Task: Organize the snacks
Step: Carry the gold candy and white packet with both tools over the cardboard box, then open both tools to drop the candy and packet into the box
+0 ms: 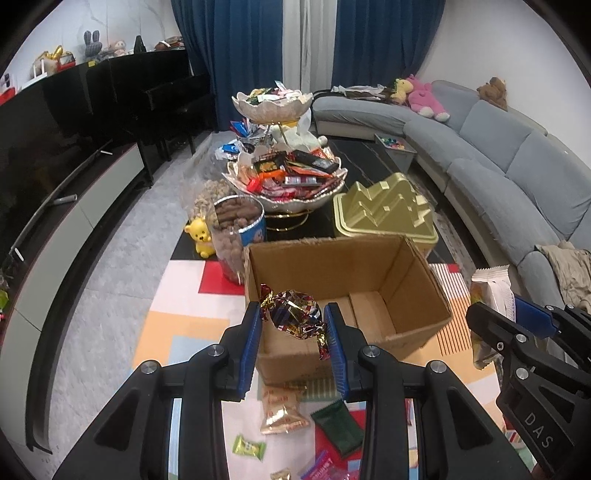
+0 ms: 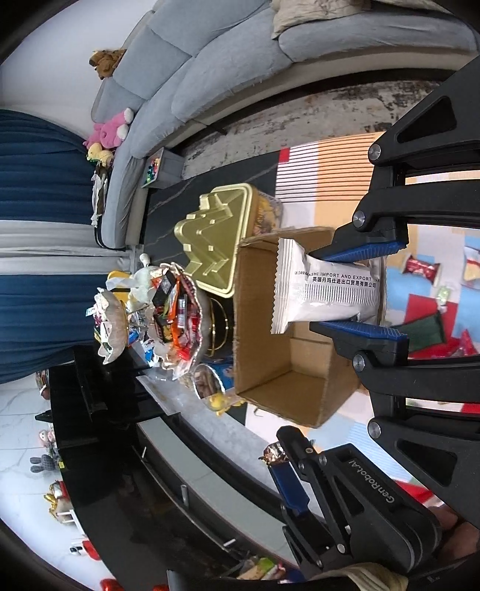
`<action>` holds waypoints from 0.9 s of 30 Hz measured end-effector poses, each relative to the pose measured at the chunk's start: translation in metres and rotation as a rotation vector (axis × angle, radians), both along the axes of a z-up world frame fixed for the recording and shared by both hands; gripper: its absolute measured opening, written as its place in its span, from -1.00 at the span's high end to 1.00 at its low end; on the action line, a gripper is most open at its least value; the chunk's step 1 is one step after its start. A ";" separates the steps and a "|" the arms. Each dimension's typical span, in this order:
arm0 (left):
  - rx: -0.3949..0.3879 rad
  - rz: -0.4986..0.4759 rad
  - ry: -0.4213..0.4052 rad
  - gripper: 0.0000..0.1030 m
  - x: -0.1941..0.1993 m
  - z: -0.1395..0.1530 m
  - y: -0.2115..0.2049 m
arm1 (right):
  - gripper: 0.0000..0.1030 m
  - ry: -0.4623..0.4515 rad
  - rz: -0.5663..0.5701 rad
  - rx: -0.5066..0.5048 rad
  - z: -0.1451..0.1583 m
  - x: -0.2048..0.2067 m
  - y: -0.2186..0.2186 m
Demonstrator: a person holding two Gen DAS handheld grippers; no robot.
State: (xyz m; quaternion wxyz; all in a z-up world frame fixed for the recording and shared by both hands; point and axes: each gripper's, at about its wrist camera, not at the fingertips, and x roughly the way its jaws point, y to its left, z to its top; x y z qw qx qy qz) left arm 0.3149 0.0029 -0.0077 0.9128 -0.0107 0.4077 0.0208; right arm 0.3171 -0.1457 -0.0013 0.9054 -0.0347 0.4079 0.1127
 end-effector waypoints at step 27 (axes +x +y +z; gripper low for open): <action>-0.005 0.038 0.061 0.32 0.070 -0.035 0.017 | 0.40 0.031 -0.004 -0.033 -0.028 0.065 0.015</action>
